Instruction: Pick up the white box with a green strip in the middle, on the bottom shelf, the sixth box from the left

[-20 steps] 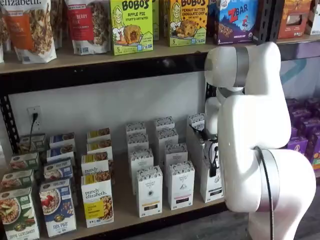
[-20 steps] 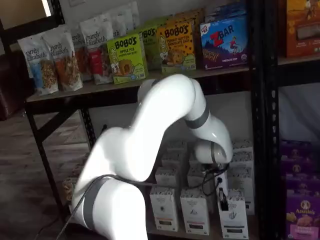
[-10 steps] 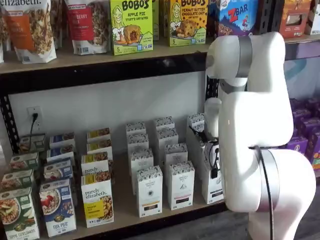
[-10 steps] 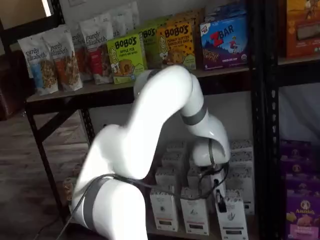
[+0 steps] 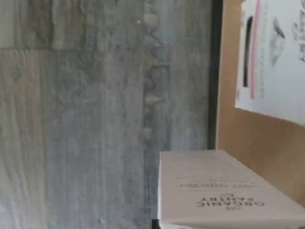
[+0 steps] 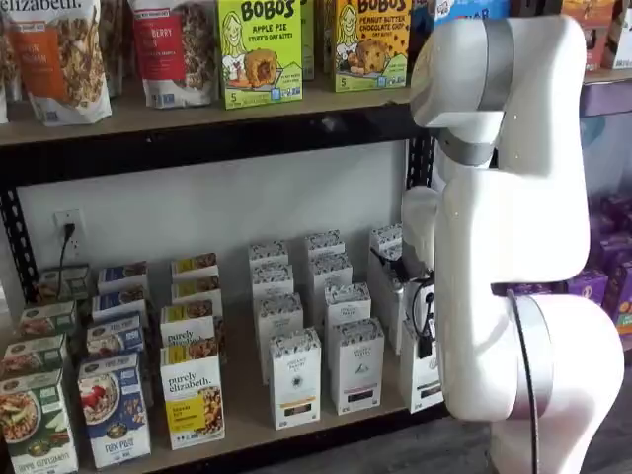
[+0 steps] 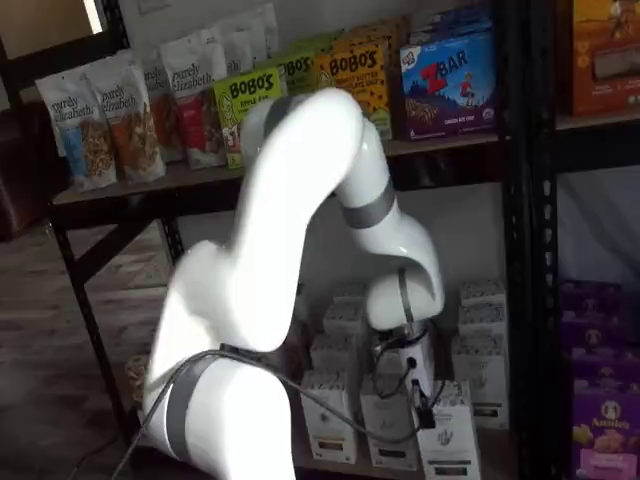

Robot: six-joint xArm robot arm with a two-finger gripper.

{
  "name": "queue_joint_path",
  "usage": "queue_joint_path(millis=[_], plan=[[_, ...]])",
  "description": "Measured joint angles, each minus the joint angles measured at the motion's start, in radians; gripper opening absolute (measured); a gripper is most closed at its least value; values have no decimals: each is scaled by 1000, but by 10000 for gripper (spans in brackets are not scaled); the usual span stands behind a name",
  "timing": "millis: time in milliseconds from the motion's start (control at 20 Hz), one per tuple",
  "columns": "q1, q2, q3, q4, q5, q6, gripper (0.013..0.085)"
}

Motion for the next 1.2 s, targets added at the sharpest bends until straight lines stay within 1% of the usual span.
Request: queue_joint_path(millis=[100,250,350,450,600,700,800,850,1000,1200], plan=[[19,-58,62,2,9,17,530],[50,-150,156,-31,30,80,530],[77,-224,231,-25,38,101,530],[104,-298,300,10,50,94,530],[139,-421,397,71,73,69,530],[156,-490,443,96,99,61,530],[171,-561,488,102,120,68,530],[178,-592,506,111,127,65,530],[199,-662,537,166,167,32,530],[224,-727,562,189,206,32,530]])
